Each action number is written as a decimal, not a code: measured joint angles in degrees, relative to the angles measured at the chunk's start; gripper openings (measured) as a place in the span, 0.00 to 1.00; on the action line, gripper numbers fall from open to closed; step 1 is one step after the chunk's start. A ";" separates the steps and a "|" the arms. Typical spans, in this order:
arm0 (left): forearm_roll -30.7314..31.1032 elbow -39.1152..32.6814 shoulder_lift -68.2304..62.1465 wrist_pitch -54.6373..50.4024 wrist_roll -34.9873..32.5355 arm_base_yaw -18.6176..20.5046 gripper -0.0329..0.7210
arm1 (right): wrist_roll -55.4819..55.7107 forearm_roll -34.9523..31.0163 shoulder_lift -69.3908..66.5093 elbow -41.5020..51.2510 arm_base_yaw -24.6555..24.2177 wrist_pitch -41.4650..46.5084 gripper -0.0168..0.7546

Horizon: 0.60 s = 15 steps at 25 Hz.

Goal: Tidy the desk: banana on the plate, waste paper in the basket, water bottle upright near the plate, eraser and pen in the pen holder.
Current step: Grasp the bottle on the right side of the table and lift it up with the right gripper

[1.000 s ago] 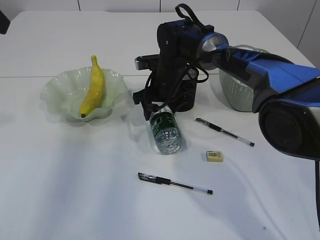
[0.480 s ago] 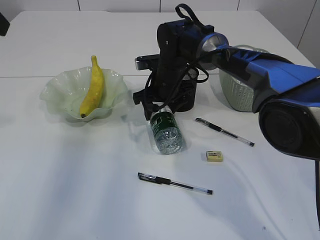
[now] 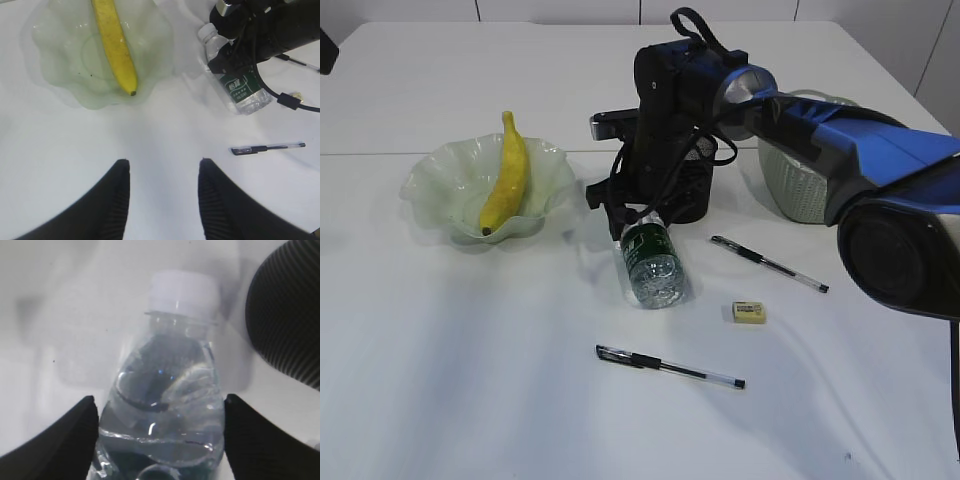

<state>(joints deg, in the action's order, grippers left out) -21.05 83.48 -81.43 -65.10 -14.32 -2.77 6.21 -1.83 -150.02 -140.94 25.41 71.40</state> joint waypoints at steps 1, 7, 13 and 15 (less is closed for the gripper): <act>0.00 0.00 0.00 -0.07 0.00 0.00 0.47 | 0.00 0.00 0.00 0.00 0.00 0.00 0.74; 0.08 0.00 0.00 -0.12 0.00 0.00 0.47 | 0.00 0.15 0.00 0.00 0.00 0.00 0.67; 0.08 0.00 0.00 -0.21 0.00 0.00 0.47 | 0.00 0.15 0.00 0.00 0.00 0.00 0.64; 0.08 0.00 0.00 -0.25 0.00 0.00 0.47 | 0.00 0.15 0.00 0.00 0.00 0.00 0.64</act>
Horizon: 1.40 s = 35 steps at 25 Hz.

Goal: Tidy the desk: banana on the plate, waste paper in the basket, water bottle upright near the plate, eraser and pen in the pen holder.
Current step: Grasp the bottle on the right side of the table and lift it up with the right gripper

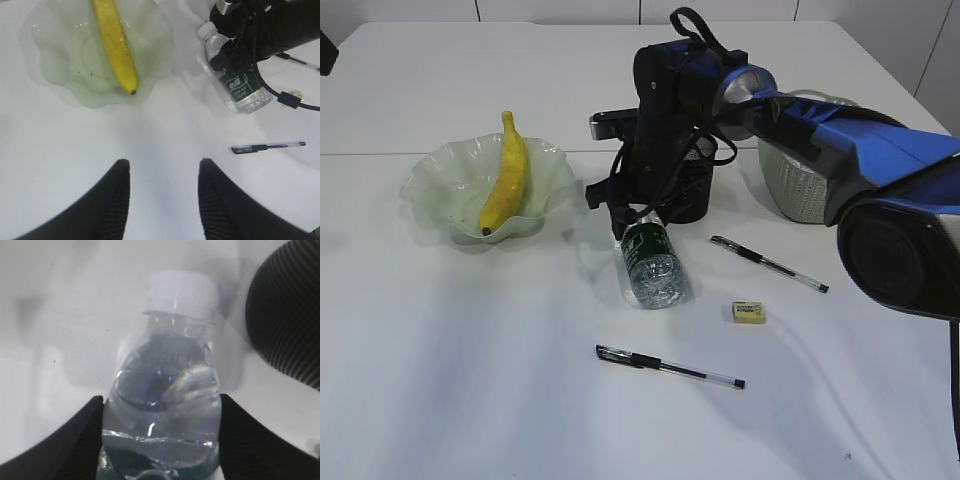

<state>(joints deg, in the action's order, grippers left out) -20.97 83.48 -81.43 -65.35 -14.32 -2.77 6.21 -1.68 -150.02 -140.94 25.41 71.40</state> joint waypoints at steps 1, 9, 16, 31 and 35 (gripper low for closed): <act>0.00 0.00 0.00 -0.09 0.00 0.00 0.47 | 0.00 0.00 0.00 0.00 0.00 0.00 0.64; 0.00 0.00 0.00 -0.13 0.00 0.00 0.47 | 0.00 0.00 0.00 0.00 0.00 0.00 0.63; 0.00 0.00 0.00 -0.13 0.00 0.00 0.47 | 0.00 0.00 0.00 0.00 0.00 0.00 0.53; 0.19 0.00 0.00 -0.35 0.00 0.00 0.47 | 0.00 -1.56 0.34 0.00 0.00 -0.21 0.52; 0.27 0.00 0.00 -0.48 0.00 0.00 0.47 | 0.00 -1.78 2.36 0.00 0.00 -0.03 0.52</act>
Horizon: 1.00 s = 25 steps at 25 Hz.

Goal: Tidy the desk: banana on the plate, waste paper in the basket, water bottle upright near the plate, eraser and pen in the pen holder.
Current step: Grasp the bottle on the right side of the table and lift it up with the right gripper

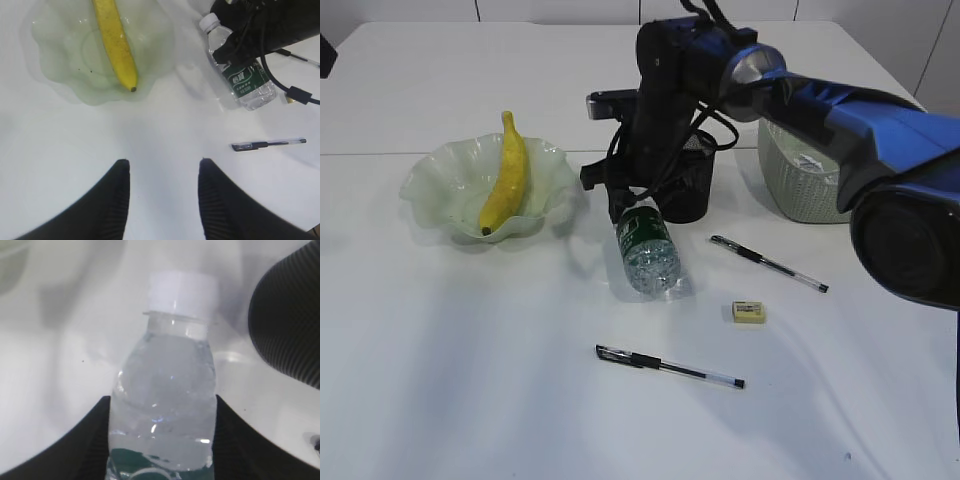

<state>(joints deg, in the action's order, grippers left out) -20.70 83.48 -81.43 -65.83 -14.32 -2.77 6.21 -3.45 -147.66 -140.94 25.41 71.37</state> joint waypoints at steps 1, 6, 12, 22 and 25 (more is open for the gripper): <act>0.00 0.00 0.00 0.00 0.00 0.00 0.47 | 0.00 -0.36 0.76 0.00 0.00 0.00 0.52; 0.00 0.00 0.00 -0.24 0.00 0.00 0.47 | 0.00 -2.47 3.20 0.00 0.00 0.05 0.52; 0.00 0.00 0.00 -0.35 0.00 0.00 0.47 | -0.61 -2.96 5.89 0.00 0.00 0.28 0.51; 0.13 0.00 0.00 -0.35 0.00 0.00 0.47 | -2.14 -4.70 12.18 0.00 0.00 0.72 0.51; 0.19 0.00 0.00 -0.35 0.00 0.00 0.47 | -2.83 -5.16 14.01 0.00 0.00 0.82 0.51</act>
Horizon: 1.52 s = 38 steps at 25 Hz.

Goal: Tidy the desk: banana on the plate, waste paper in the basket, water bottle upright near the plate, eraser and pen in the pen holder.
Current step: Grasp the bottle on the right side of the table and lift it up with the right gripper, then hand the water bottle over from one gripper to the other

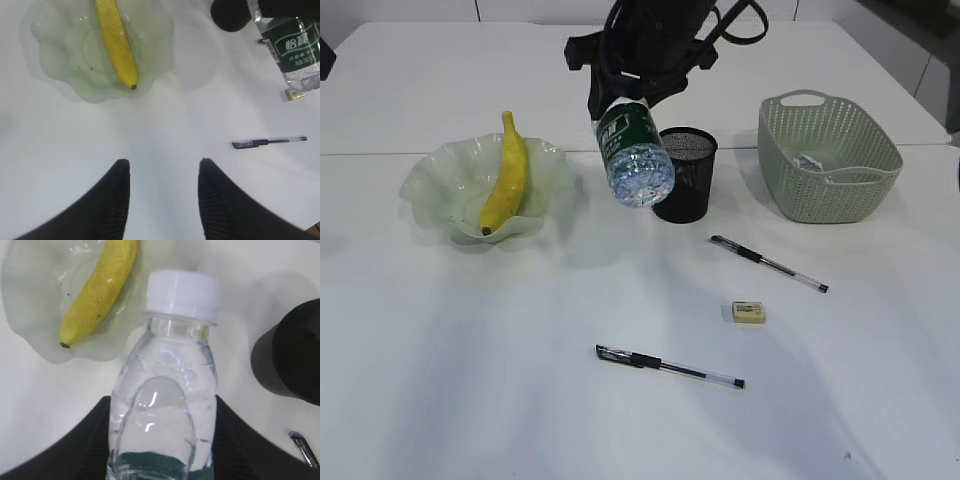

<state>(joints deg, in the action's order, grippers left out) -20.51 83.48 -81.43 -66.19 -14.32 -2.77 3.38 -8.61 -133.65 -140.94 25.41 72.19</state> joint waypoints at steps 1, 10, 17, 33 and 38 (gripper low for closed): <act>0.00 0.00 0.00 0.00 0.00 0.00 0.47 | -0.11 -0.13 0.66 0.00 0.00 0.04 0.51; 0.00 0.00 0.00 -0.81 0.00 0.00 0.47 | -0.97 -3.81 3.04 0.00 0.00 0.53 0.51; 0.00 0.00 0.00 -0.30 0.00 0.00 0.47 | -2.64 -6.31 6.05 0.00 0.00 0.76 0.51; -0.27 0.00 0.00 0.27 0.00 0.00 0.47 | -6.55 -14.42 8.89 0.00 0.00 0.89 0.51; -0.65 0.00 0.00 0.93 0.00 0.00 0.47 | -9.96 -18.23 8.89 0.00 0.00 0.89 0.51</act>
<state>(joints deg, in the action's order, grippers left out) -21.16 83.48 -81.43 -65.25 -14.32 -2.77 -6.58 -26.84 -124.76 -140.94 25.41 73.08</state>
